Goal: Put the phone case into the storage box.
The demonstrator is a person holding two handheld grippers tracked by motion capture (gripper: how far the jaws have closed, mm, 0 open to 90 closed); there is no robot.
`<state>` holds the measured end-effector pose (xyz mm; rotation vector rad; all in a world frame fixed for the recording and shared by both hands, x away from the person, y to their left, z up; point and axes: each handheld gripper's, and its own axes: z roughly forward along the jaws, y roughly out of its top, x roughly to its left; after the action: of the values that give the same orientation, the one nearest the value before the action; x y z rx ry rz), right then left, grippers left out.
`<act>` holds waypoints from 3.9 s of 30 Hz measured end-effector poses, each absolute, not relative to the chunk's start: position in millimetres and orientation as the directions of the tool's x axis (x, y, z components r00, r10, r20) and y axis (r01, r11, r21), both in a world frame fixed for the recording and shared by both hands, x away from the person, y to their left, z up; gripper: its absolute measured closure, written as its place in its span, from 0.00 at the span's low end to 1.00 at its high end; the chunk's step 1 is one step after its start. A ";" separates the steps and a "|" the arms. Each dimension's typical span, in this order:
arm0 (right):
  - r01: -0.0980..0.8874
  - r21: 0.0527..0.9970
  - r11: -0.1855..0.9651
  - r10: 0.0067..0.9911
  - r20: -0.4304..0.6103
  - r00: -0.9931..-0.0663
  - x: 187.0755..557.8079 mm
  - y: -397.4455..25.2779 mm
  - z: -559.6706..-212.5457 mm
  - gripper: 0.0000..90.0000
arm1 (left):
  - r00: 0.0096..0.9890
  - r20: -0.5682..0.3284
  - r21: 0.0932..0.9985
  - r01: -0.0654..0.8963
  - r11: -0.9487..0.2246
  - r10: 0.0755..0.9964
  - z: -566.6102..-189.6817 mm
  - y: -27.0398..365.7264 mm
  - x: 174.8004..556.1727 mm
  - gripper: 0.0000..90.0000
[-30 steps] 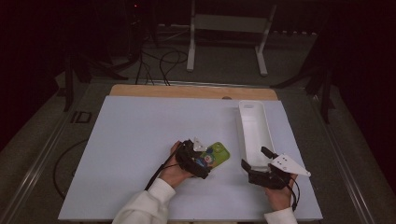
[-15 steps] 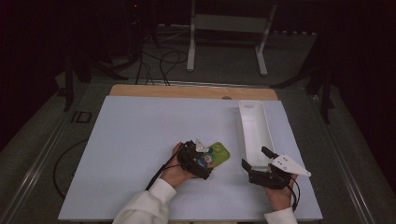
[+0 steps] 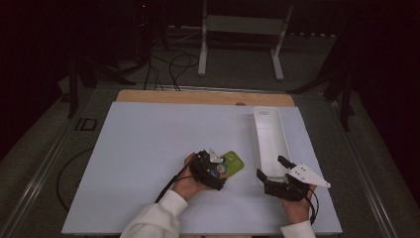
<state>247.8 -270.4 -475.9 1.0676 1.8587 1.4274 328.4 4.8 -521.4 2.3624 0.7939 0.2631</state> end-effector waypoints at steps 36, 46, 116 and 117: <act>0.255 0.960 0.119 0.850 0.034 -0.526 247.7 -270.8 -475.9 0.10 | 0.808 -0.009 0.556 0.493 -0.669 0.589 -515.3 12.1 321.1 0.13; 0.256 0.959 0.120 0.849 0.034 -0.527 247.5 -269.5 -475.6 0.10 | 0.816 0.003 0.556 0.479 -0.679 0.578 -514.0 11.3 319.5 0.18; 0.272 0.954 0.126 0.842 0.042 -0.537 248.3 -265.1 -467.4 0.09 | 0.689 0.109 0.820 0.345 -0.457 0.717 -445.5 98.3 296.2 0.18; 0.273 0.954 0.126 0.842 0.043 -0.538 248.5 -265.0 -467.0 0.09 | 0.689 0.107 0.822 0.344 -0.453 0.717 -444.9 99.3 296.0 0.18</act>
<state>248.5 -265.0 -467.0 1.0726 1.8875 1.4228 296.0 99.3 -444.9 2.0681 0.8126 0.5711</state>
